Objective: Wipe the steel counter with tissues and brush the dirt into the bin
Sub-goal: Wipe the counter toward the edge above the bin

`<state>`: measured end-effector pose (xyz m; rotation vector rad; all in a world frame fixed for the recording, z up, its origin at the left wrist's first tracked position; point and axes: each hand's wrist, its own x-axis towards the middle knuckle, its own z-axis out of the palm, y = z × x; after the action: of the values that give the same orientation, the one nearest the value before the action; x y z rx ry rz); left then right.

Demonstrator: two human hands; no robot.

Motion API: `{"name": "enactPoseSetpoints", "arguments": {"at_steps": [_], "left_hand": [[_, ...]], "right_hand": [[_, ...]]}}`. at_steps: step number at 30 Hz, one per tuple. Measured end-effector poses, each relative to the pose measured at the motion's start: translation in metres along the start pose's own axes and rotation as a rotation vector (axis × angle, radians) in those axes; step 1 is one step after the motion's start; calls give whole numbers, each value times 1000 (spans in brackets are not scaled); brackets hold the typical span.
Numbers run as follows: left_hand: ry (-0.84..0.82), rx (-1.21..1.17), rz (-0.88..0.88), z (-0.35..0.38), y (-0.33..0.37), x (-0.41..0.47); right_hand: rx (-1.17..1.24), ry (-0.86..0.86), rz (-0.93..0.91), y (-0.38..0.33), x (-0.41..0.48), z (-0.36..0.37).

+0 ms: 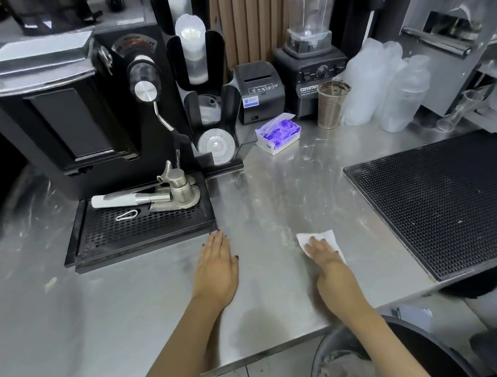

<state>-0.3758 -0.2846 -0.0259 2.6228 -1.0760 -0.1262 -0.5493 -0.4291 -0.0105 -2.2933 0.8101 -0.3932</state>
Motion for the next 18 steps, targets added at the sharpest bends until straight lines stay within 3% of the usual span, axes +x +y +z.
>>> {"name": "enactPoseSetpoints", "arguments": {"at_steps": [6, 12, 18], "left_hand": [[-19, 74, -24, 4, -5, 1], [-13, 65, -51, 9, -5, 2], [9, 40, -51, 9, -7, 4]], "right_hand": [[170, 90, -81, -23, 106, -2], [-163, -112, -126, -15, 240, 32], [-241, -240, -295, -26, 272, 60]]}}
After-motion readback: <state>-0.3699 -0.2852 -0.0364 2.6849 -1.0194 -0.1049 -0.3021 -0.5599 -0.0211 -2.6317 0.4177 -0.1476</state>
